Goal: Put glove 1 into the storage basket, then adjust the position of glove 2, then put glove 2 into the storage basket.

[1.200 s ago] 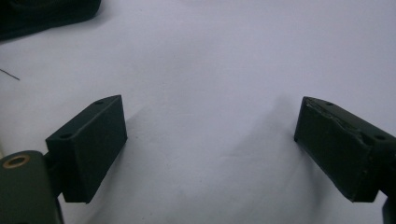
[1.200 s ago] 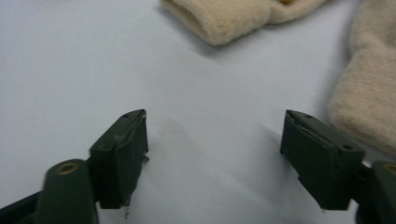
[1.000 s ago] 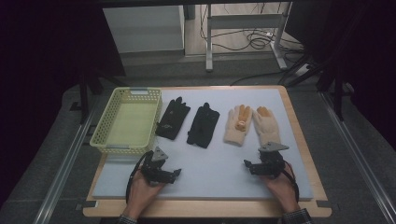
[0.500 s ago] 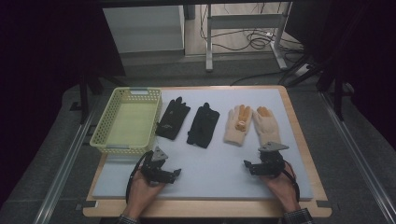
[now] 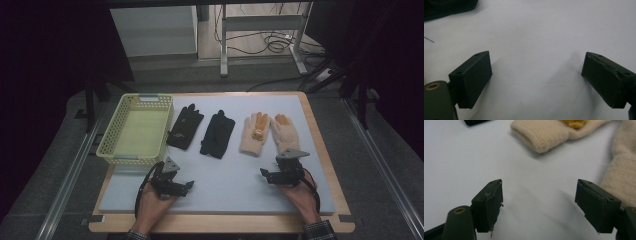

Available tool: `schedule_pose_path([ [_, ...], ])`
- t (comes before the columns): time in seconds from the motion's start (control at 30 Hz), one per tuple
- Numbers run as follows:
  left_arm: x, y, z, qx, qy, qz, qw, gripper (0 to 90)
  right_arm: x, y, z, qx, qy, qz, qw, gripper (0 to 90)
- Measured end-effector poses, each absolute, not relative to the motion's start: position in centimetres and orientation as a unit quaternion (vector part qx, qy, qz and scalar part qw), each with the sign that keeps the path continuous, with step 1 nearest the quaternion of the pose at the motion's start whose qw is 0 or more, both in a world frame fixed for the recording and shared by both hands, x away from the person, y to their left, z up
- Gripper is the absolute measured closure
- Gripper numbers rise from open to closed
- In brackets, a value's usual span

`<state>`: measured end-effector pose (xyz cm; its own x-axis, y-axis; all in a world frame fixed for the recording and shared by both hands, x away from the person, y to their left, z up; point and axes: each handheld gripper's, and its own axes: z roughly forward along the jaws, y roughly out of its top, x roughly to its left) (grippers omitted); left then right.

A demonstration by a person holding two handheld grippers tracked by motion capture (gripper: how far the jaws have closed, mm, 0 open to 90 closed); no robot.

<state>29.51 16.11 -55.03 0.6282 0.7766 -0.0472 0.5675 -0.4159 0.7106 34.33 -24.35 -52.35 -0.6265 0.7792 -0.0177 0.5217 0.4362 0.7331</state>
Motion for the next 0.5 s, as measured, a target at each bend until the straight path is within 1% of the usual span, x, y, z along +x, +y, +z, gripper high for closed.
schedule_pose_path([
  [0.13, 29.5, 16.1, -55.0, 0.829, 0.406, 0.146, 0.357, 9.4, 34.7, -23.7, -52.4, 0.394, 0.831, 0.355, 0.17, 23.0],
  [0.27, 29.5, 16.1, -55.0, 0.829, 0.406, 0.146, 0.357, 9.4, 34.9, -23.3, -52.2, 0.393, 0.83, 0.357, 0.17, 23.0],
  [0.5, 29.5, 16.1, -55.0, 0.829, 0.405, 0.146, 0.357, 9.4, 35.8, -21.2, -51.1, 0.374, 0.836, 0.364, 0.173, 22.9],
])
